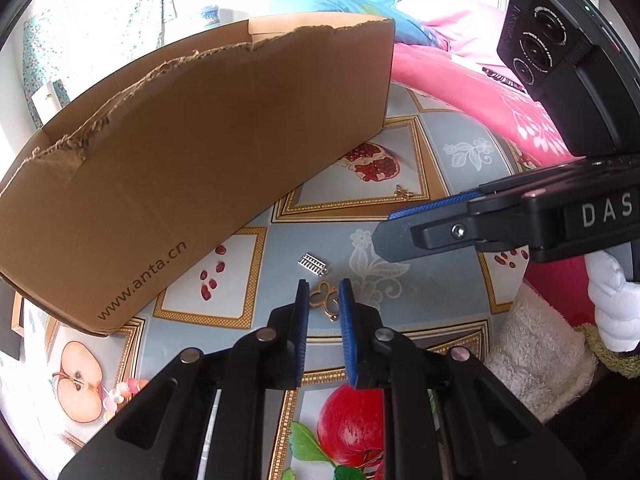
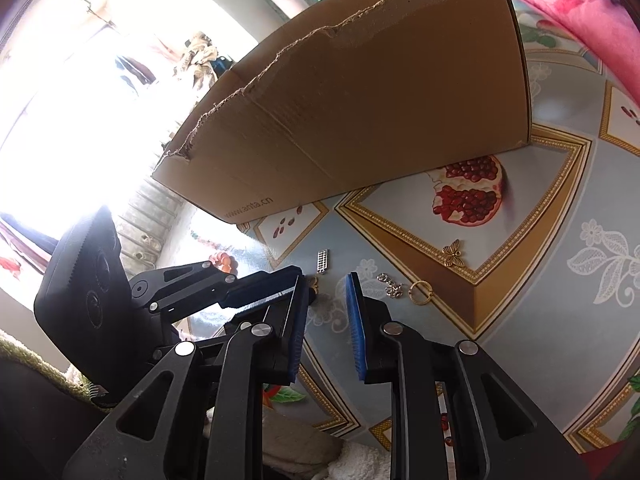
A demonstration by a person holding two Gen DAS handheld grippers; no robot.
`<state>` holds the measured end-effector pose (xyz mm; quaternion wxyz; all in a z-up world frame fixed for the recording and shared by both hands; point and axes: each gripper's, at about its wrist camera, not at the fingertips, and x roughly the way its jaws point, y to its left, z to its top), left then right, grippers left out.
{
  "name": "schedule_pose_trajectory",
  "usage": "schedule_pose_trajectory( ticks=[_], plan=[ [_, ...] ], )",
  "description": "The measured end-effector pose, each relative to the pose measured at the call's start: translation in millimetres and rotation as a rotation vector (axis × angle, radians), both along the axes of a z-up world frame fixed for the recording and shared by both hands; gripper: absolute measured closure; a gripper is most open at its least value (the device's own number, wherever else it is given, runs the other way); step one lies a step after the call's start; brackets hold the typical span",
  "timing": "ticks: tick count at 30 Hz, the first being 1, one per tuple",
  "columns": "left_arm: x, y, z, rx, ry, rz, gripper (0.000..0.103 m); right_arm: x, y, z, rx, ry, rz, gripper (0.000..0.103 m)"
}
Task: Organize jewelry
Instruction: 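Lower the right gripper and close it on the silver charm, then carry the silver charm in the right gripper over the box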
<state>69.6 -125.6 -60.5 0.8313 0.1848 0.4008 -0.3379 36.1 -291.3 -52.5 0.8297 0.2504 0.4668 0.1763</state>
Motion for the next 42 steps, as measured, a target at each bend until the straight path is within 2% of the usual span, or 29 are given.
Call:
schedule_pose_trajectory(
  ticks=[5,15,22,25,36,39,42],
  plan=[
    [-1,9,4,-0.01,0.008,0.032,0.089,3,8,7,-0.079,-0.038,0.009,0.082],
    [5,35,9,-0.019,0.01,0.124,0.089,21,61,10,-0.373,-0.121,0.116,0.082],
    [7,38,11,-0.032,0.009,0.134,0.089,24,85,1,-0.53,-0.129,0.146,0.095],
    [7,39,11,-0.034,0.008,0.133,0.089,24,85,1,-0.545,-0.13,0.142,0.099],
    [3,40,17,-0.044,-0.006,0.137,0.089,27,81,9,-0.515,-0.128,0.115,0.099],
    [1,42,24,-0.055,-0.019,0.134,0.089,21,76,18,-0.498,-0.14,0.102,0.099],
    [-1,46,42,-0.101,-0.032,0.127,0.089,14,70,35,-0.465,-0.177,0.083,0.099]
  ],
)
